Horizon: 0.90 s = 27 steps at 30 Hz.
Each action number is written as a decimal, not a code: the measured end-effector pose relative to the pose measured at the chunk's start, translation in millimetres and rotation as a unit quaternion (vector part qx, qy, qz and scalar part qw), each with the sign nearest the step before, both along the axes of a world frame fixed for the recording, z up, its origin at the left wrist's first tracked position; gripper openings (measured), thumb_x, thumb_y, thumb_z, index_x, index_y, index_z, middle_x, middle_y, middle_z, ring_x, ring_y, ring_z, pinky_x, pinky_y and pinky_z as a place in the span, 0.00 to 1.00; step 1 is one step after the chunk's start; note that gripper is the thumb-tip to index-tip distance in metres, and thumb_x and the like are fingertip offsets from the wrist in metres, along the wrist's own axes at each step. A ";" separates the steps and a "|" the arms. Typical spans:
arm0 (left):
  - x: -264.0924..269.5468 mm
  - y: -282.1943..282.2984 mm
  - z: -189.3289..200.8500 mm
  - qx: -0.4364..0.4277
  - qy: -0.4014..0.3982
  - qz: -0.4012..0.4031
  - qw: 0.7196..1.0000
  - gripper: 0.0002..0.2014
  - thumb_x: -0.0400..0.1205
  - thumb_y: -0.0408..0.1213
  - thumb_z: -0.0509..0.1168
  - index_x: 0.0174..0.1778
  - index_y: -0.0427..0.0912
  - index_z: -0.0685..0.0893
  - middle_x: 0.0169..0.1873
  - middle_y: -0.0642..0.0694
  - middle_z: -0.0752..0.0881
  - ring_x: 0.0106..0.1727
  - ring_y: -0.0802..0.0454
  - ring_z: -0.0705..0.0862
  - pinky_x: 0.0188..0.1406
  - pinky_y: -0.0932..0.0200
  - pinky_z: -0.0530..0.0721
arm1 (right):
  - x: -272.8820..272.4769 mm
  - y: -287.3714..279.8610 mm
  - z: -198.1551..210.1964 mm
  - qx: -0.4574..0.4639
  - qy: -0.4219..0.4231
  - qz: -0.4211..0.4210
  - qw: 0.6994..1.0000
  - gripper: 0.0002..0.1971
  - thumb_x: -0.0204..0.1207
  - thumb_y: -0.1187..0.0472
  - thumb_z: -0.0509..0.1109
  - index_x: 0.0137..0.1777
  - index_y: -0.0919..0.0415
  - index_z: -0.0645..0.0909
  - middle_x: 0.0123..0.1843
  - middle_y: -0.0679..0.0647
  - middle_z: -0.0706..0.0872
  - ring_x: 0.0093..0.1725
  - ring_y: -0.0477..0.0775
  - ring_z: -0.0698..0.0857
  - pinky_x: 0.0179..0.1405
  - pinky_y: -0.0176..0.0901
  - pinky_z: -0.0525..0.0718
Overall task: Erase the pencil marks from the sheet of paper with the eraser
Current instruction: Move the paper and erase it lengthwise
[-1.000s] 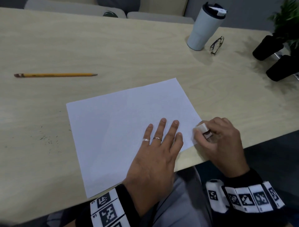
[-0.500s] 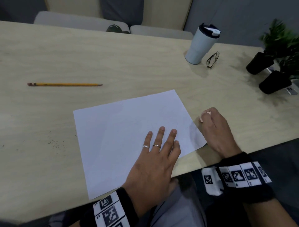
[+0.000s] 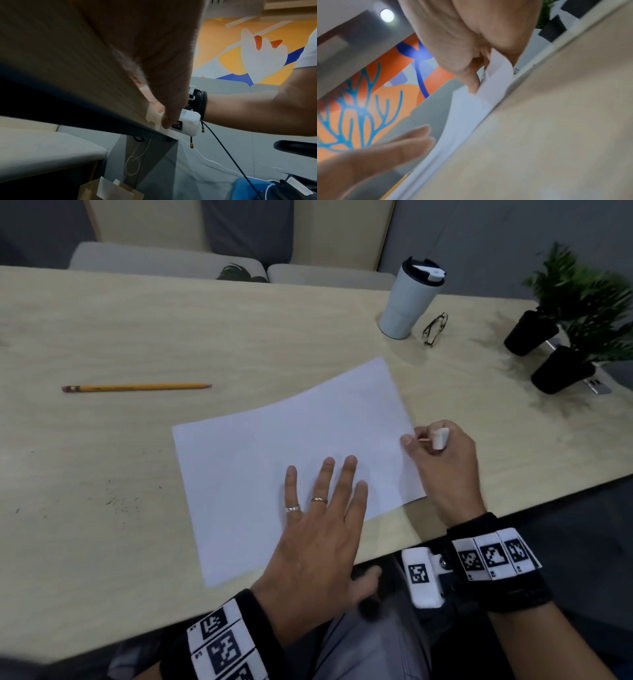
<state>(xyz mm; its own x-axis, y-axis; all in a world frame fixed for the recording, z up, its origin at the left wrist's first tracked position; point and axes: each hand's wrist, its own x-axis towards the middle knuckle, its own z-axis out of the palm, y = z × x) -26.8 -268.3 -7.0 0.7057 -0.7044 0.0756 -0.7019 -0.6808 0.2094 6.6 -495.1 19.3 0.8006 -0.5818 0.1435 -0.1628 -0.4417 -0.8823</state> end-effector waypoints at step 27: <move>-13.8 -111.6 23.0 0.108 0.077 -0.021 0.991 0.54 0.89 0.62 0.56 0.85 0.35 0.20 0.82 0.33 0.16 0.88 0.30 0.25 0.88 0.27 0.36 | -31.9 -50.8 8.6 0.148 -0.297 -0.226 0.916 0.18 0.89 0.71 0.67 0.42 0.51 0.68 0.40 0.46 0.72 0.37 0.39 0.75 0.49 0.34 0.77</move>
<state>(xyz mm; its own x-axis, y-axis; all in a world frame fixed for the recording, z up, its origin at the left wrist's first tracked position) -40.6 -379.8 15.9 0.6667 -0.7216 -0.1865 -0.7015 -0.6920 0.1700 -25.2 -545.9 27.9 0.2998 -0.9183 0.2585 0.2768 -0.1756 -0.9447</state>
